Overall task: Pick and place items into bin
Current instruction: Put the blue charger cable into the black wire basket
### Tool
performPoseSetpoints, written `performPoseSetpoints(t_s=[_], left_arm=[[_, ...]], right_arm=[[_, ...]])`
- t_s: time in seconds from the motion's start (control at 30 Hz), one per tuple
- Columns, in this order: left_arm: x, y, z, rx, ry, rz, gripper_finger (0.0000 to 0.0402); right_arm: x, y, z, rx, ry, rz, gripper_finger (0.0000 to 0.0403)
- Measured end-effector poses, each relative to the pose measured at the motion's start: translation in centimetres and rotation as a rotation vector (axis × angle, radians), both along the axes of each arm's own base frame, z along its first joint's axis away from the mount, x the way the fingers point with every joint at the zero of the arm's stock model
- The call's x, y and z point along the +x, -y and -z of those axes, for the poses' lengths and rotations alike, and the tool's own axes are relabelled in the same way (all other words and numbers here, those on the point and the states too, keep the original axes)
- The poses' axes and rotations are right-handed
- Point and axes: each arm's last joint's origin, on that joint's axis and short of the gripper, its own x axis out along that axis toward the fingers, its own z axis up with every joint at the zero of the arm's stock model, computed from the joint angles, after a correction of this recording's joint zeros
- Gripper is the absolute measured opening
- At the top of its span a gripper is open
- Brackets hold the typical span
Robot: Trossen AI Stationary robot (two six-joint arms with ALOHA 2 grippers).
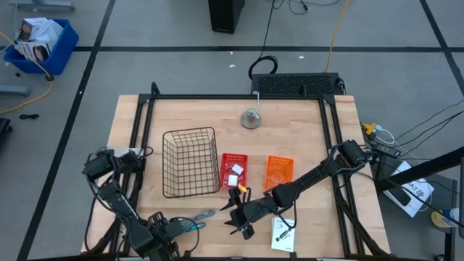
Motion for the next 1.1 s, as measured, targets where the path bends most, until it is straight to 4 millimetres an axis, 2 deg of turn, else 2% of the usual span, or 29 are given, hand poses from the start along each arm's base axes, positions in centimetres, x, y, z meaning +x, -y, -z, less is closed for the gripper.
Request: performPoseSetpoints(t_s=[0.1, 0.43, 1.1], left_arm=[[0.13, -0.09, 0.01, 0.002, 0.001, -0.005, 0.0274], [0.29, -0.14, 0.04, 0.022, 0.032, 0.011, 0.0169], [0.31, -0.17, -0.17, 0.005, 0.028, 0.009, 0.001]], right_arm=[[0.0, 0.0, 0.0, 0.0, 0.0, 0.0, 0.0224], [0.0, 0.0, 0.0, 0.001, 0.0, 0.0, 0.0224], [0.09, 0.18, 0.0, 0.001, 0.0, 0.005, 0.0224]])
